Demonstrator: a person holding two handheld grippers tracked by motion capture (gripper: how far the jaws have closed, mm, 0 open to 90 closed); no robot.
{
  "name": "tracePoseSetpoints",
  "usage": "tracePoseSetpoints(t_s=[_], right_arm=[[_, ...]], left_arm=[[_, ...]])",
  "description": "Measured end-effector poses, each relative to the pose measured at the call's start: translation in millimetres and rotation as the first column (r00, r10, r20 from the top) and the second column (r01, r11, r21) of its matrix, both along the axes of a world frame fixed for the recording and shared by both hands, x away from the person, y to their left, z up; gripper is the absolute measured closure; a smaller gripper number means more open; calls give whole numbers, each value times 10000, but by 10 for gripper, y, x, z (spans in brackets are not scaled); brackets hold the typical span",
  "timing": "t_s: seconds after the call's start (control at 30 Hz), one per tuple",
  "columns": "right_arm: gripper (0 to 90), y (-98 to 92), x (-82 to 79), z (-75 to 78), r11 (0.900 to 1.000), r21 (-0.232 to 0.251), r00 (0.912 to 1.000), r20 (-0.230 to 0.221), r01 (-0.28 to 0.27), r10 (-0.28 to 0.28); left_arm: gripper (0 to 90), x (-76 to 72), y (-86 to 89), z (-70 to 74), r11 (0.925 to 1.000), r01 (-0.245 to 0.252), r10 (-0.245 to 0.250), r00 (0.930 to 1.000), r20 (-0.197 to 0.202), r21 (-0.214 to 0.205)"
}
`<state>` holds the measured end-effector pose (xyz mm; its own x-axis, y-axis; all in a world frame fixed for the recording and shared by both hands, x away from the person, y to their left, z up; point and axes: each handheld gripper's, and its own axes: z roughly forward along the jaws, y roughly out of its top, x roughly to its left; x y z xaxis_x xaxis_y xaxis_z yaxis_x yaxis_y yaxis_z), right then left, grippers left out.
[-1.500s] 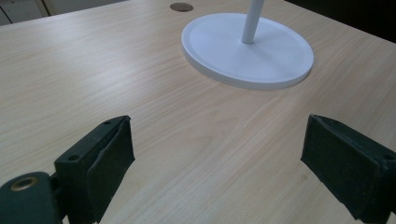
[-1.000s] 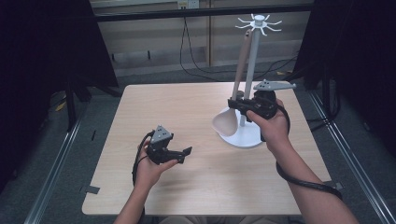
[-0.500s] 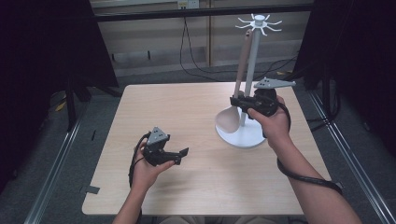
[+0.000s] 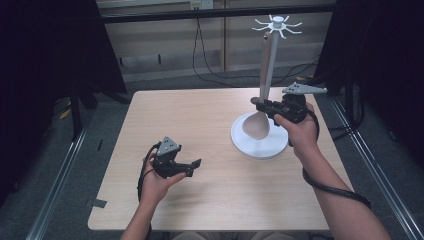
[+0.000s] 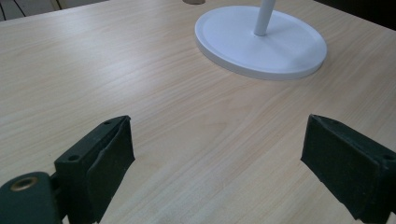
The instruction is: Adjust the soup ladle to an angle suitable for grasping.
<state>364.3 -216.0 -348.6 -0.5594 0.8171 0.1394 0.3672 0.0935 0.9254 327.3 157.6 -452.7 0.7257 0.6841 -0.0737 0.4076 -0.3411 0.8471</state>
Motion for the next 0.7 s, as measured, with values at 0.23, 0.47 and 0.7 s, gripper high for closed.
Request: tracePoseSetpoints(t_s=[0.23,0.47,0.7], right_arm=[[775,42,28,-19,9999,75,9999,61,87,-88],[774,93,56,-25,9998,90,9998,84,185,-185],[771,106,54,-17,9998,32,9997,100,211,-211]], left_arm=[[89,8,11,0,10000,28,-28,10000,23,16],[88,24,6,-2,9999,103,-103,9999,16,61],[88,29,-34,8,9998,193,-194,9998,64,25]])
